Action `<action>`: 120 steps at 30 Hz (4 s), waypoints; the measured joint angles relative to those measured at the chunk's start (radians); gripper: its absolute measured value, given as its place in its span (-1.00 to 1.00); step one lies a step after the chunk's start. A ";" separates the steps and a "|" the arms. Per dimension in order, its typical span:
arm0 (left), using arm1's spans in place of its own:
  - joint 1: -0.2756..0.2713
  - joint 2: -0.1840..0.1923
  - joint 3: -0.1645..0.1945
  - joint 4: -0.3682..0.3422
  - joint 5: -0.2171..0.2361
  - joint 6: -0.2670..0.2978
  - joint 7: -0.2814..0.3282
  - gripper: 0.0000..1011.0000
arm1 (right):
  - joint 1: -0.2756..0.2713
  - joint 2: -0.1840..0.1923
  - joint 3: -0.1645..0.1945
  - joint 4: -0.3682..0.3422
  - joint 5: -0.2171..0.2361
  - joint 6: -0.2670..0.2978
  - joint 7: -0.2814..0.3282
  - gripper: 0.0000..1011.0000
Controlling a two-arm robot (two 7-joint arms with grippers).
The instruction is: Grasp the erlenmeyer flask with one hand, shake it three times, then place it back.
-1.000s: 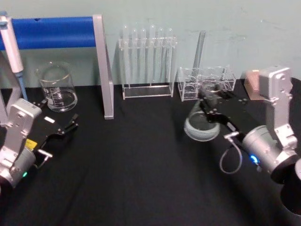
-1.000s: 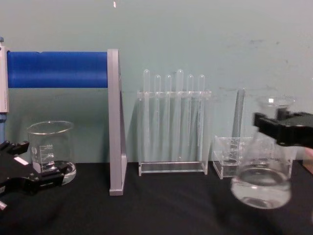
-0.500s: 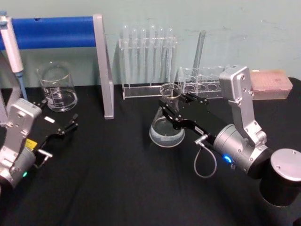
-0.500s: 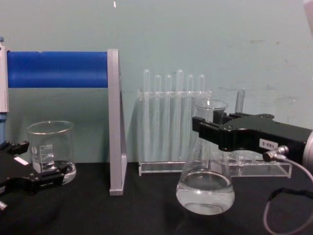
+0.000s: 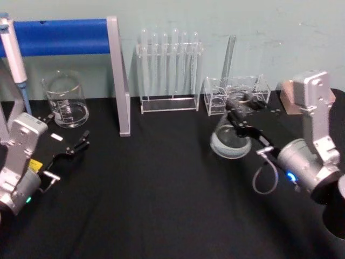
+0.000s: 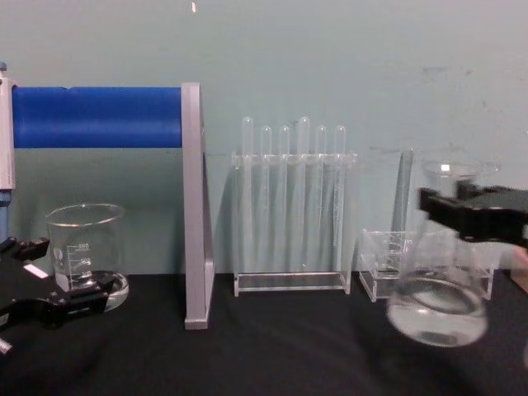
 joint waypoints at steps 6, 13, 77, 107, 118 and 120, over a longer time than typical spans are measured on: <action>0.000 0.000 0.000 0.000 0.000 0.000 0.000 0.98 | -0.050 -0.002 0.069 -0.036 -0.015 0.011 -0.051 -0.12; 0.000 0.000 0.000 0.000 0.000 0.000 0.000 0.98 | -0.093 -0.010 0.126 -0.065 -0.031 0.019 -0.083 -0.11; 0.000 0.000 0.000 0.000 0.000 0.000 0.000 0.98 | -0.054 0.002 0.091 -0.020 0.001 0.012 -0.046 -0.11; 0.000 0.000 0.000 0.000 0.000 0.000 0.000 0.98 | -0.017 -0.003 0.030 0.015 -0.001 -0.001 0.099 -0.12; 0.000 0.000 0.000 0.000 0.000 0.000 0.000 0.98 | 0.034 0.012 -0.060 0.045 0.030 -0.022 0.180 -0.11; 0.000 0.000 0.000 0.000 0.000 0.000 0.000 0.98 | 0.038 0.016 -0.069 0.047 0.037 -0.025 0.185 -0.12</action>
